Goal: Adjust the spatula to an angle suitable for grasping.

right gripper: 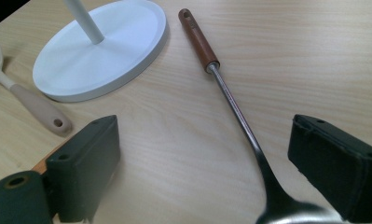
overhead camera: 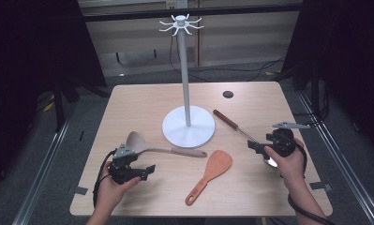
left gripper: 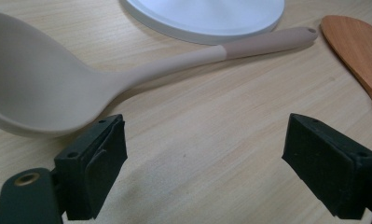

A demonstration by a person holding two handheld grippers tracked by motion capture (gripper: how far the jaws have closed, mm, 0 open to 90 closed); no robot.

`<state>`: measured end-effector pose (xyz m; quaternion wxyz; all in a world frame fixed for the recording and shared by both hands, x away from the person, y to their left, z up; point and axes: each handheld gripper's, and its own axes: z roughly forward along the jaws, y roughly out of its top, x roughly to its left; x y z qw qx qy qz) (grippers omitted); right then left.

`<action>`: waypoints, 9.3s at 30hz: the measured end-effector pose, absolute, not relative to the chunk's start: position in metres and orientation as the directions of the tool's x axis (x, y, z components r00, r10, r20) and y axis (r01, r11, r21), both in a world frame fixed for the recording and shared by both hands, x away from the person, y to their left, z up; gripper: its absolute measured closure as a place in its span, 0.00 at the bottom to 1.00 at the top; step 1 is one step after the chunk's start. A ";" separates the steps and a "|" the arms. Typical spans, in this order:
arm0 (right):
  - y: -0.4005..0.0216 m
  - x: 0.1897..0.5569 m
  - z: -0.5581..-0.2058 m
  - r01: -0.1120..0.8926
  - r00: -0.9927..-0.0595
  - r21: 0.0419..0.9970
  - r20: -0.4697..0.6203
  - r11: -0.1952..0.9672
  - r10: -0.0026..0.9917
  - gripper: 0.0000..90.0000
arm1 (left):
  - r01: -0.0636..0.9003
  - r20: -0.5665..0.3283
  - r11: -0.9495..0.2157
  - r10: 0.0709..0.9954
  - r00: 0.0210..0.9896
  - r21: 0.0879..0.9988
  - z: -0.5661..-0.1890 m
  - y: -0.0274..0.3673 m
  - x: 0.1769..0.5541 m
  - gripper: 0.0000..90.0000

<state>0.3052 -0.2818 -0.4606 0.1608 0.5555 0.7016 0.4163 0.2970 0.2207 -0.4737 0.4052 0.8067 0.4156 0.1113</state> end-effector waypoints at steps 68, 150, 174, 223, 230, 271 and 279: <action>-0.218 0.387 -0.485 0.787 -0.432 0.511 0.055 0.346 0.900 0.94 | 0.557 -0.154 -0.347 0.731 0.664 0.755 -0.469 0.217 0.295 0.16; -0.133 0.286 -0.385 0.335 -0.575 0.941 0.253 -0.058 0.778 0.96 | 0.526 -0.469 -0.007 0.443 0.764 0.851 -0.420 0.066 0.311 0.93; -0.162 0.281 -0.405 0.345 -0.588 0.938 0.218 -0.002 0.779 0.31 | 0.396 -0.299 -0.135 0.452 0.841 0.908 -0.385 0.098 0.321 0.94; -0.174 0.289 -0.446 0.487 -0.589 0.856 0.175 0.173 0.789 0.03 | 0.340 -0.260 -0.122 0.429 0.865 0.932 -0.332 0.091 0.374 0.94; -0.172 0.289 -0.446 0.492 -0.594 0.852 0.177 0.180 0.785 0.03 | 0.349 -0.276 -0.097 0.434 0.858 0.932 -0.333 0.097 0.376 0.94; -0.172 0.291 -0.446 0.491 -0.599 0.852 0.181 0.180 0.780 0.03 | 0.376 -0.335 0.028 0.522 0.784 0.926 -0.353 0.117 0.393 0.88; -0.173 0.290 -0.444 0.489 -0.596 0.855 0.182 0.174 0.782 0.03 | 0.369 -0.332 0.039 0.533 0.779 0.929 -0.353 0.112 0.394 0.87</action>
